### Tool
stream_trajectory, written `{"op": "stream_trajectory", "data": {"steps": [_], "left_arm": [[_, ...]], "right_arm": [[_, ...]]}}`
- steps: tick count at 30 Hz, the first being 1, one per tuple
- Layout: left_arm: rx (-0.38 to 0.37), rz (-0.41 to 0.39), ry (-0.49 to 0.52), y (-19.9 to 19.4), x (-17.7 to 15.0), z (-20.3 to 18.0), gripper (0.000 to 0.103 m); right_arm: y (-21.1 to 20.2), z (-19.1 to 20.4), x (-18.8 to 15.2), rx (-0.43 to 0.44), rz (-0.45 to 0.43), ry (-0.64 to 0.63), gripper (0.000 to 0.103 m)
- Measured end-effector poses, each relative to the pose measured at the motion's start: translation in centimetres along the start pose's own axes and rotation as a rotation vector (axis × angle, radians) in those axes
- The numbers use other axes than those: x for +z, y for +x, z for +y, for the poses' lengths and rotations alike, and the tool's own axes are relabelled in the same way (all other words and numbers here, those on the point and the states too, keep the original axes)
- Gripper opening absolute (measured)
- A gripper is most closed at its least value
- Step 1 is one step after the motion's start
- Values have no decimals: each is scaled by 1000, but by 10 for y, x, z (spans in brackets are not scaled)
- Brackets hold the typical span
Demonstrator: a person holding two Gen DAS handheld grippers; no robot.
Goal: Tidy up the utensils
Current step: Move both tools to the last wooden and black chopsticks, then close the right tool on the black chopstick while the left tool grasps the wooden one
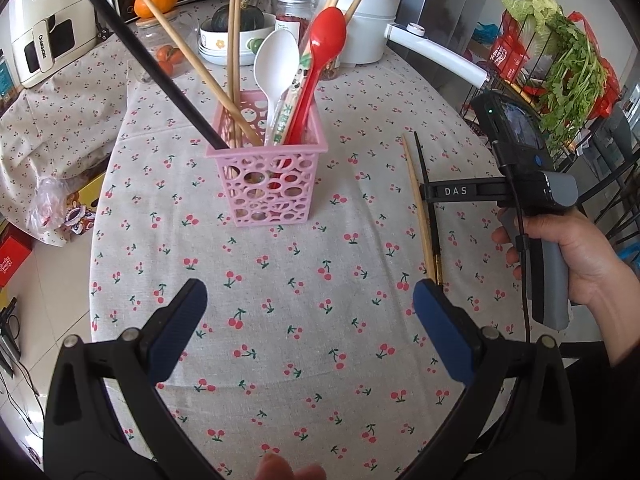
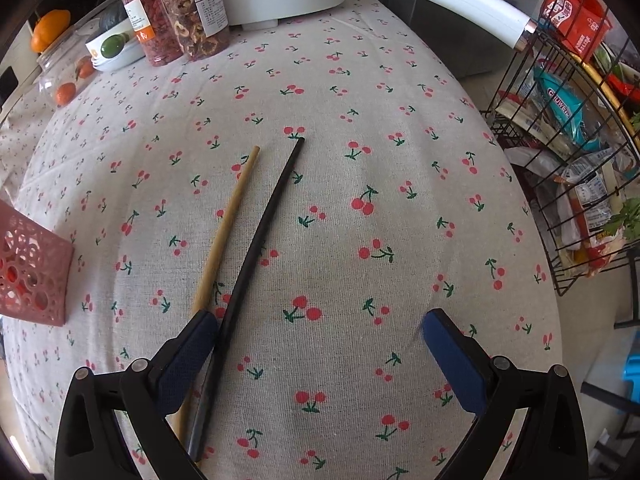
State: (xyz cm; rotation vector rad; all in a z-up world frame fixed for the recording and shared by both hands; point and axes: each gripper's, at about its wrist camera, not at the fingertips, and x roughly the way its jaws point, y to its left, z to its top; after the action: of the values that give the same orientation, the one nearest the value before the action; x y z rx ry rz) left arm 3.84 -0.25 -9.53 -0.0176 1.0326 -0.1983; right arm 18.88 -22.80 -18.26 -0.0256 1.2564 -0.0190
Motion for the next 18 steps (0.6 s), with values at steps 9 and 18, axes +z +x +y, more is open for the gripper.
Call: {"op": "stream_trajectory", "data": {"steps": [9,18], "left_arm": [[-33,70,60,13,-4,-13,102],[-18,53,185,20,-4,-52,102]], "right_arm": [[-4,-7,2,18,6,-9,81],[-15,-15,-5,101,2,-62,13]]}}
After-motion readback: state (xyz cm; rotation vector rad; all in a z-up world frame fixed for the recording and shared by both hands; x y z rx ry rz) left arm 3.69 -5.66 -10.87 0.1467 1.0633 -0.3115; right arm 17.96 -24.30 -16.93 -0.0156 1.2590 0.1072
